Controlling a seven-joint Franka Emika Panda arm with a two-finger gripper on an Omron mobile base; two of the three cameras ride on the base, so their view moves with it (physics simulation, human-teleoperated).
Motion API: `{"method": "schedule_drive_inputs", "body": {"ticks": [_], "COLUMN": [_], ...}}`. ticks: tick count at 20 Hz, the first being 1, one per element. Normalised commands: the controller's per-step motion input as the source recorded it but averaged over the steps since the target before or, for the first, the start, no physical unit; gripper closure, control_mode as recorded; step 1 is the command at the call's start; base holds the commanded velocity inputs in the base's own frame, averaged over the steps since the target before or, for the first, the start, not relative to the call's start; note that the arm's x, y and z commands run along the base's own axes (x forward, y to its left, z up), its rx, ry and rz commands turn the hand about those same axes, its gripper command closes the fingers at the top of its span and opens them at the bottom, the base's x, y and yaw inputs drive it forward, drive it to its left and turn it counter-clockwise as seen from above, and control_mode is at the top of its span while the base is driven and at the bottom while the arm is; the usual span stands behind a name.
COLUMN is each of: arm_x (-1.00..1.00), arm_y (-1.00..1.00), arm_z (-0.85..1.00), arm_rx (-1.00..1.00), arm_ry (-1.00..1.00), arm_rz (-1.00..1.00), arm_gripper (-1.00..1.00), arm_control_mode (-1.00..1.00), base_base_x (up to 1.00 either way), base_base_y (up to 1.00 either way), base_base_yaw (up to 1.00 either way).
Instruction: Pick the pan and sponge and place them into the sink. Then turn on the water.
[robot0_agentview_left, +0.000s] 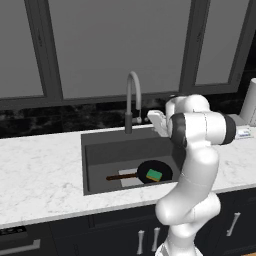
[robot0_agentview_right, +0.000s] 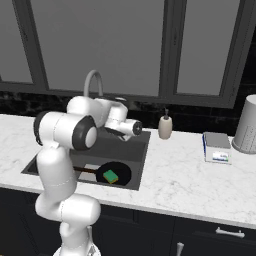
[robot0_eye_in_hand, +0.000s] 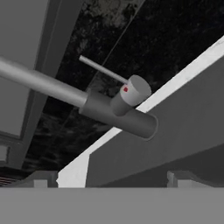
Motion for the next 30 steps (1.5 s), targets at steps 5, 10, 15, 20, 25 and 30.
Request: {"method": "schedule_drive_inputs", "body": {"ticks": [5,10,15,20,25,30], "arm_x": [0.34,0.26,0.22,0.15,0.19,0.23], "arm_y": [0.0,0.0,0.0,0.02,0.06,0.14], "arm_z": [-0.01,-0.01,-0.15,-0.13,-0.08,-0.11], "arm_rx": [-0.1,-0.1,-0.04,0.0,0.0,0.0], "arm_ry": [0.01,0.0,0.0,0.0,0.0,0.0], "arm_rz": [0.0,0.0,0.0,0.0,0.0,0.0], "arm_gripper": [-1.0,-1.0,-1.0,-1.0,-1.0,-1.0], "arm_control_mode": [-1.0,-1.0,-1.0,-1.0,-1.0,-1.0], "base_base_x": [0.0,0.0,0.0,0.0,0.0,0.0], "base_base_y": [0.0,0.0,0.0,0.0,0.0,0.0], "base_base_yaw": [0.0,0.0,0.0,0.0,0.0,0.0]}}
